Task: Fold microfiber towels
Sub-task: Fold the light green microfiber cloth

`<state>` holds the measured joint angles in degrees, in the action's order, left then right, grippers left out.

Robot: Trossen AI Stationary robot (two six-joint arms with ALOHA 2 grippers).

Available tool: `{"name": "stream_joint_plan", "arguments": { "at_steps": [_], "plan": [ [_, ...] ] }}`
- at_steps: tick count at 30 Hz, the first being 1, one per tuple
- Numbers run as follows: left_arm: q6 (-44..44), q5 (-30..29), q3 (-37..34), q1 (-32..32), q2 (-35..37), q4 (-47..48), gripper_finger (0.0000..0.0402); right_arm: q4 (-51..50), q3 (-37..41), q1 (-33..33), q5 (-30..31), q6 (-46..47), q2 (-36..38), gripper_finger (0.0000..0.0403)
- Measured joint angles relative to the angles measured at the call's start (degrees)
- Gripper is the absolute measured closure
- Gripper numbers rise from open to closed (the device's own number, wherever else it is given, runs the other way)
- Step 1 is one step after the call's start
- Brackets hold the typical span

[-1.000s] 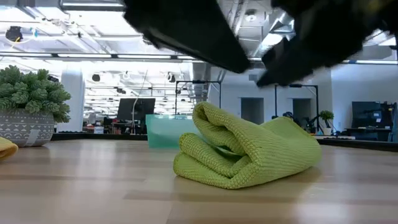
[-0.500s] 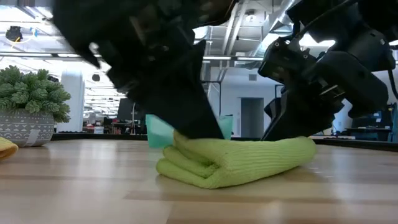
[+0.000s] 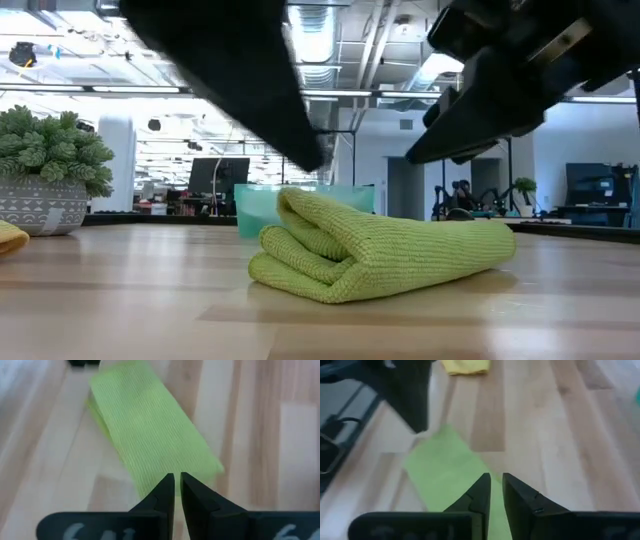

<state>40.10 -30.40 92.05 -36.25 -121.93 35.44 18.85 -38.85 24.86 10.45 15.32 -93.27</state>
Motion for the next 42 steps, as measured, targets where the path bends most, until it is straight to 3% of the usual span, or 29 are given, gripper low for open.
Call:
{"name": "stream_joint_plan", "arguments": {
  "at_steps": [9, 14, 22, 27, 30, 35, 42],
  "plan": [
    [5.9, 4.7, -4.3, -3.9, 0.0, 0.5, 0.0379, 7.3, -0.3, 1.9, 0.1, 3.2, -5.5, 0.0284],
    [4.6, 4.4, -12.2, -2.5, 0.3, -11.8, 0.0379, 10.1, -4.6, 1.5, 0.1, 3.8, -12.8, 0.0262],
    [1.6, 3.9, -18.2, 1.2, 0.5, -23.1, 0.0379, 9.0, -12.6, 0.9, -2.0, 2.5, -20.9, 0.0279],
    [-1.3, -1.6, -18.3, 2.2, 0.1, -25.1, 0.0379, 5.3, -13.6, 1.2, -3.0, 2.2, -20.4, 0.0287],
    [-1.6, -5.2, -18.5, 2.8, -0.1, -24.2, 0.0379, 3.9, -13.6, 1.6, -2.9, 0.5, -19.5, 0.0286],
    [0.1, -5.7, -18.2, 3.1, 0.0, -20.3, 0.0379, 1.7, -13.6, 2.6, -2.8, -0.8, -16.5, 0.0285],
    [7.3, -5.3, -12.2, 2.7, -0.2, -1.1, 0.0379, 1.3, -13.6, 2.4, 1.3, -0.8, -13.5, 0.0284]
  ]
}}
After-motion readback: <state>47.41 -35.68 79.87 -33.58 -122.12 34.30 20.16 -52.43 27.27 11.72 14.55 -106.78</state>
